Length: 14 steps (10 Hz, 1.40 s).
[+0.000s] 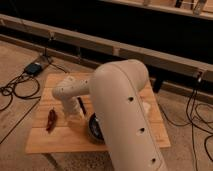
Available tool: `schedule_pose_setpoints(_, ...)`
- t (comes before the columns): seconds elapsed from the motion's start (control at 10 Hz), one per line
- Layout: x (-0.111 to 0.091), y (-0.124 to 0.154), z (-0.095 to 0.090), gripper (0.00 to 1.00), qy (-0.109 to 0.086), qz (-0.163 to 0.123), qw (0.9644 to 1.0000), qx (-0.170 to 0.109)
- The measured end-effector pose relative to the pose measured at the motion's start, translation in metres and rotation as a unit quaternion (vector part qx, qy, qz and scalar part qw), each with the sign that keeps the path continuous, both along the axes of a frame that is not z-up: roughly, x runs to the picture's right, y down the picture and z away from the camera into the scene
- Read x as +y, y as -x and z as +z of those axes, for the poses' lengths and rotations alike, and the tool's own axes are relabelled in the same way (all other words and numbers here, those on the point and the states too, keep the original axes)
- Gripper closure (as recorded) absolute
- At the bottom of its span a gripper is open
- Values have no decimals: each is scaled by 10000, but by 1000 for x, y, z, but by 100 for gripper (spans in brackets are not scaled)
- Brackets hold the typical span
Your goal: Push the eraser across the table
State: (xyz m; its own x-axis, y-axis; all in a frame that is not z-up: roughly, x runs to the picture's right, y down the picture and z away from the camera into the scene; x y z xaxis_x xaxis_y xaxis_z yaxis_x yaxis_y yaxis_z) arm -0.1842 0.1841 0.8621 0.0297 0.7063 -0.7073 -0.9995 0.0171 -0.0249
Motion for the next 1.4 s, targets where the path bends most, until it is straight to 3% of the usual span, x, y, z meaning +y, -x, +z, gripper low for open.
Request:
schedule_pose_setpoints(0.5, -17, 13, 29, 35, -6, 26, 9997, -254)
schedule_pose_setpoints(1.0, -49, 33, 57, 35, -139, -54, 9988, -465)
schedule_pose_setpoints(1.4, -78, 64, 79, 35, -239, -125, 9975, -649)
